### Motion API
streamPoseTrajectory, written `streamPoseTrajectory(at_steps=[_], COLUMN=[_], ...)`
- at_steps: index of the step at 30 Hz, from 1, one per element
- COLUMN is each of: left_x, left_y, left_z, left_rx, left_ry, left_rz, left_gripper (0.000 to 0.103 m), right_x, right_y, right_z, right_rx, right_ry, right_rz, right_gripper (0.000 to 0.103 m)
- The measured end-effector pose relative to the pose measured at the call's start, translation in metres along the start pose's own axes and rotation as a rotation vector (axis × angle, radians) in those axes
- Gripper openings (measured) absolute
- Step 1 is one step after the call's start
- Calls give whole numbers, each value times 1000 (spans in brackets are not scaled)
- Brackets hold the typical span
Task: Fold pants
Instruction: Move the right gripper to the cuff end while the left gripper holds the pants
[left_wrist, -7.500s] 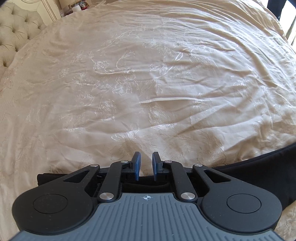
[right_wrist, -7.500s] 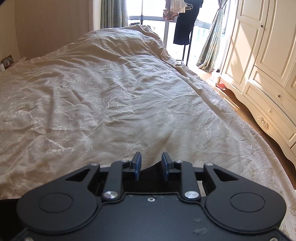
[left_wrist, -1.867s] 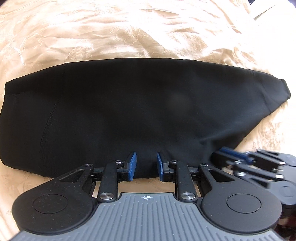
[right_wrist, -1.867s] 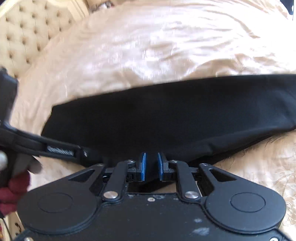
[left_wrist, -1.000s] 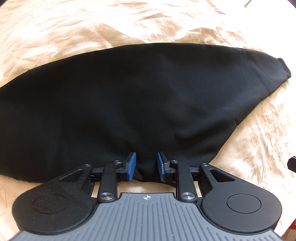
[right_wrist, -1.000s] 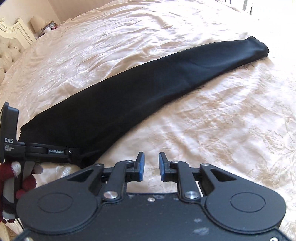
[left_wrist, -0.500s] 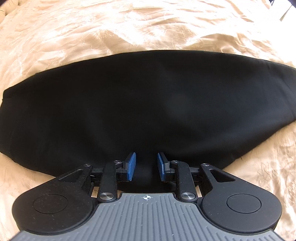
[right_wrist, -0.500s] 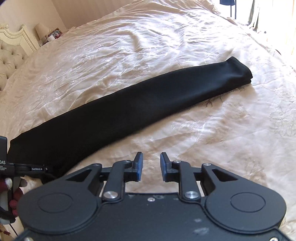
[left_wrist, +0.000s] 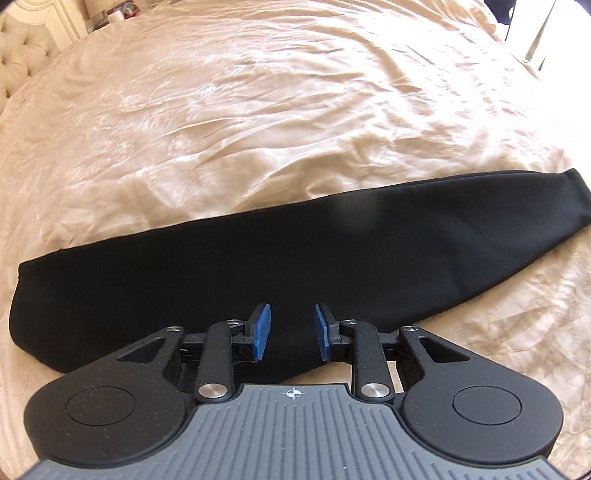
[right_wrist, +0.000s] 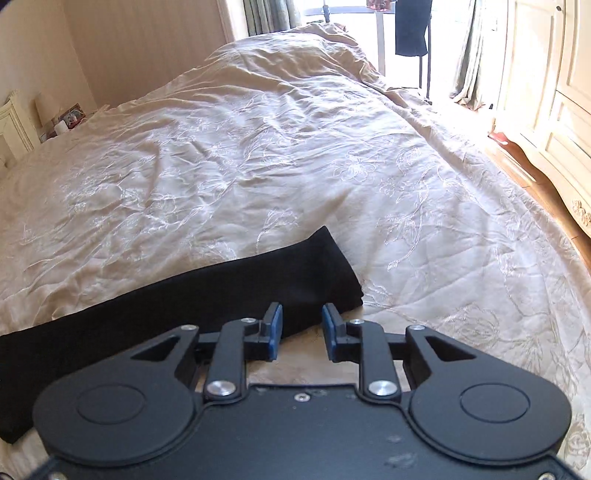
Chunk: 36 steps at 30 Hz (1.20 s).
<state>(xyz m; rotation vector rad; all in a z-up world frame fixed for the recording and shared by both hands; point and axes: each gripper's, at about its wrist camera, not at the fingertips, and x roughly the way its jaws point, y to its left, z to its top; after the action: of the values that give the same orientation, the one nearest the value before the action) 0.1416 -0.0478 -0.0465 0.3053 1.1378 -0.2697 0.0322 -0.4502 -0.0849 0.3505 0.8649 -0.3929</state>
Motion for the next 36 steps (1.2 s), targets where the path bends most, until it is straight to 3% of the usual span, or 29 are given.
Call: streamPoseTrajectory(at_steps=[8,13,17,20,24,26,30,36], left_x=[20,38,51,61,76,87,120,138], left_y=[-81,-123,-164,-197,-234,-245,-250,-234], left_z=[43,63,78,86,93,96,100,109], left_rx=[65,120,175,218,278,292,307,237], left_ry=[3,18,20,17,10,16,65,108], left_rz=[-78,-136,-184,-222,-242,-232,-123,-145], left_gripper=[26,26,26,26,26,26,26,27], right_x=[85,83,52,29,29,35,55,80], right_y=[4,4,-19,-38,-65,-75,-86,-91], right_z=[5,0,7,9,6,2,-4,-3], right_rx=[-59,-67,28,85,180,232,292,332], right_ry=[130,115,53,3,48,82,163,200], right_rz=[-43,23,88,95,121,160,208,250], right_gripper=[3,5,17,33,42,42,46,51])
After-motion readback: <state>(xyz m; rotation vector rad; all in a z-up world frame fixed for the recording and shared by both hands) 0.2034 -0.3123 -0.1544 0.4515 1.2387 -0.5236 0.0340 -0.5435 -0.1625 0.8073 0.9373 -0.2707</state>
